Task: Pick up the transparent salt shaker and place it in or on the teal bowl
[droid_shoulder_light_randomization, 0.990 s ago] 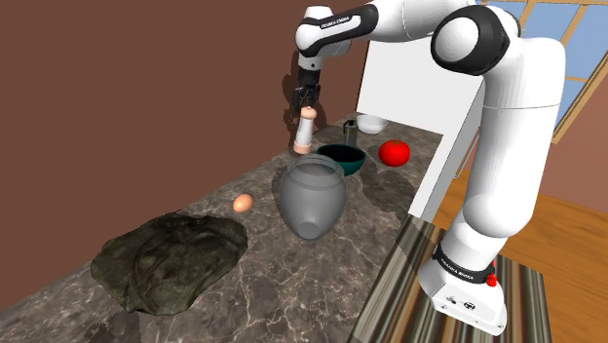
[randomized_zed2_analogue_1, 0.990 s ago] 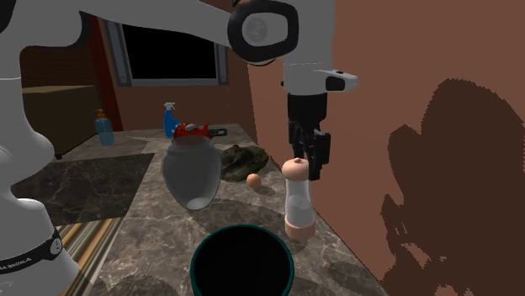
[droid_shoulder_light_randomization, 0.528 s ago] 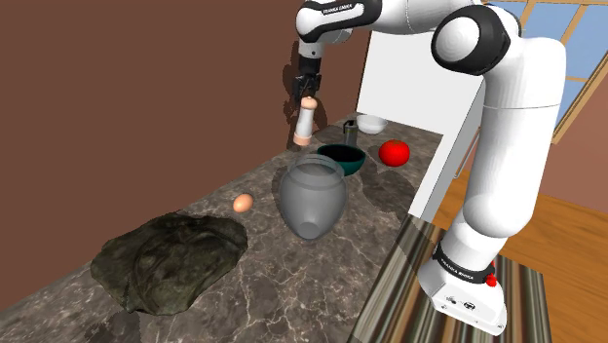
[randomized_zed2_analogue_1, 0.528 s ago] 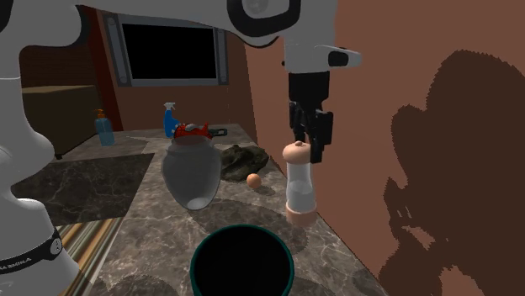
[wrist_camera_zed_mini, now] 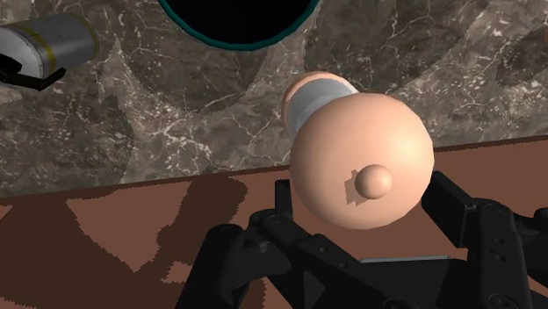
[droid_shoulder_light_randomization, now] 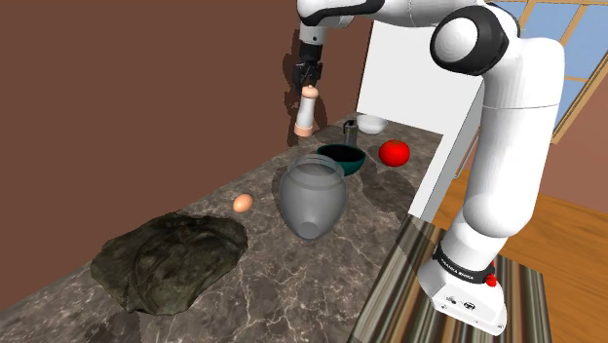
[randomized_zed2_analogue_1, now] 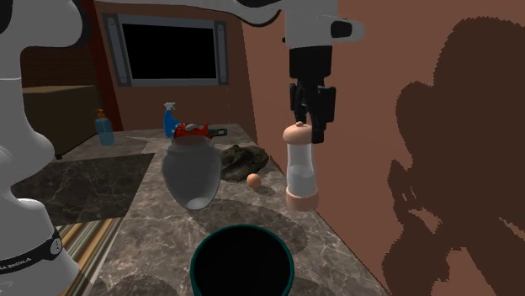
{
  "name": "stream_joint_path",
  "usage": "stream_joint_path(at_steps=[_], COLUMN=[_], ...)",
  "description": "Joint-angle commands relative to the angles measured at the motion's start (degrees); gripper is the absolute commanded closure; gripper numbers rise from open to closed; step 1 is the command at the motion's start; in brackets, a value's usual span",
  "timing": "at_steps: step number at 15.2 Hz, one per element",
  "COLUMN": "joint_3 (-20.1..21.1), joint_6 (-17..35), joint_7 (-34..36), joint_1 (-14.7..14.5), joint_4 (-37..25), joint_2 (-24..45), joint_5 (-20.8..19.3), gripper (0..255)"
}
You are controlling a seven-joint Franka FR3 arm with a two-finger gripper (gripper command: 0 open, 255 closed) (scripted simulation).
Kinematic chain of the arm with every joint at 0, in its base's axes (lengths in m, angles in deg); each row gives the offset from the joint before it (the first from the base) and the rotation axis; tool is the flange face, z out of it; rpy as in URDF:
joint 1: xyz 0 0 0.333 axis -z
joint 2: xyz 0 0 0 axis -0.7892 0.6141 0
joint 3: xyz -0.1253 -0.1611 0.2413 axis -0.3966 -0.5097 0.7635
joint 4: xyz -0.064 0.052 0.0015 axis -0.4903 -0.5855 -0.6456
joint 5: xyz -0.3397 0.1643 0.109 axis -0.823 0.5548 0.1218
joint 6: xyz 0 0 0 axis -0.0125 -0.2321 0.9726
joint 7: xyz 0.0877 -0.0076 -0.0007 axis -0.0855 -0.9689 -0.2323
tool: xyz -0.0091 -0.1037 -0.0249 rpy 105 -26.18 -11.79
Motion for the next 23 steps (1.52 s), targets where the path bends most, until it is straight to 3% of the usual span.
stream_joint_path(at_steps=[1, 15, 23], joint_3=[-0.02, -4.15, -4.09], joint_6=[-1.71, -6.64, -0.21], joint_7=[-0.01, -8.74, -8.75], joint_1=[0.07, 4.70, 4.68], joint_4=[-1.86, 14.67, 22.36], joint_2=[0.17, -21.16, -22.45], joint_5=[0.01, -1.77, -1.97], gripper=[255, 255, 255])
